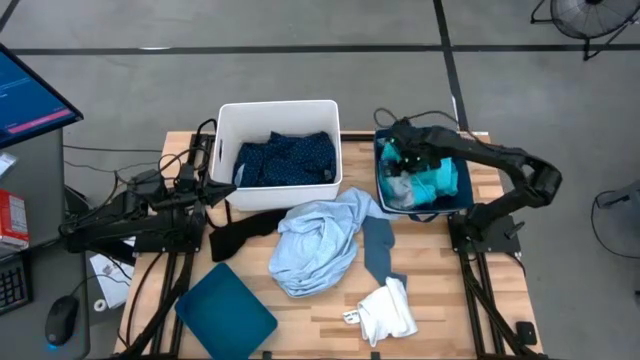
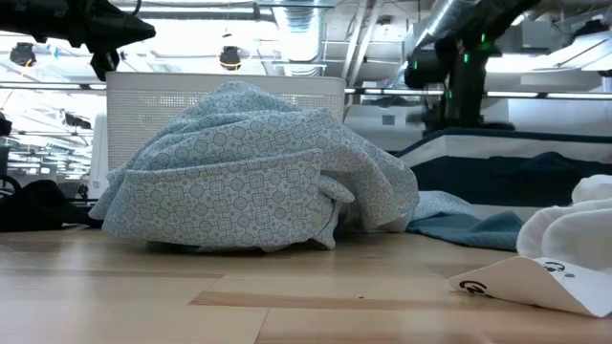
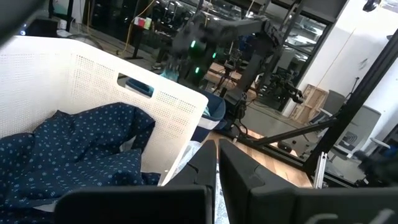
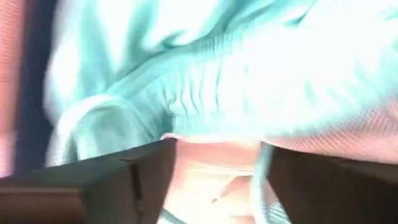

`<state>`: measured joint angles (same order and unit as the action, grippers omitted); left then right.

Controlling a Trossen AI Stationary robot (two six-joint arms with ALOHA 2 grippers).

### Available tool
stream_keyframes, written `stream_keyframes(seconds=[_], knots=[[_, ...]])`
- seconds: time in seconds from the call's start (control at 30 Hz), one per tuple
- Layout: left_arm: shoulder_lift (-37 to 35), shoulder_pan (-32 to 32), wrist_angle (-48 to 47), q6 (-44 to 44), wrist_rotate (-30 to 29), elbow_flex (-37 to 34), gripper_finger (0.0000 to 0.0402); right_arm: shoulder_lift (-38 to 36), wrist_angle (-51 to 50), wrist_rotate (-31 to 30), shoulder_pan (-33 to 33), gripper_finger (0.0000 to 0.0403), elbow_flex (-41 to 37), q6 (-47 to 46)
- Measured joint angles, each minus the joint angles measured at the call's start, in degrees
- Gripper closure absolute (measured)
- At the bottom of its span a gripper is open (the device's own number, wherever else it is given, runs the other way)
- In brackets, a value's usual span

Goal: Pick & Place Cloths
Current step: Put the light blue shorts into the dark blue laundry organizer, then put the white patterned shirt into the white bin

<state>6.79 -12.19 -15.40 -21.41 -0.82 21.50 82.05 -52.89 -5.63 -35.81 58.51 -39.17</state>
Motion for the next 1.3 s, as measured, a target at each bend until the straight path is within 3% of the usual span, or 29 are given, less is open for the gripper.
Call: stream_keyframes(seconds=[0.17,0.3,0.43,0.6,0.8,0.93,1.07,1.3], knots=[[0.00,0.00,0.06,0.09,0.00,0.00,0.0401,-5.39,-4.27,-0.16,0.00,0.0120,8.25,2.24],[0.14,0.00,1.79,-1.88,0.67,0.00,0.0393,-9.47,-5.72,-0.19,0.27,0.0112,13.03,2.72],[2.44,0.00,9.03,-4.64,6.36,0.02,0.0369,-13.99,-6.48,-0.39,2.35,0.0112,15.36,2.70],[11.19,1.32,20.78,-7.51,11.35,0.04,0.0332,-19.38,-7.26,-0.38,5.63,0.0112,15.57,0.77],[26.81,7.74,30.35,-5.76,11.27,0.04,0.0314,-21.86,-14.55,-5.17,10.39,0.0112,15.57,-3.11],[37.53,13.69,32.52,-4.17,8.83,0.10,0.0314,-21.73,-17.73,-8.60,14.32,0.0112,15.57,-4.41],[46.25,19.87,32.76,-1.92,2.73,2.20,0.0314,-21.18,-17.89,-10.44,16.66,0.0112,15.57,-5.28],[57.22,29.87,29.45,7.84,-10.06,12.22,0.0314,-20.47,-17.91,-12.45,17.49,0.0112,15.55,-5.46]])
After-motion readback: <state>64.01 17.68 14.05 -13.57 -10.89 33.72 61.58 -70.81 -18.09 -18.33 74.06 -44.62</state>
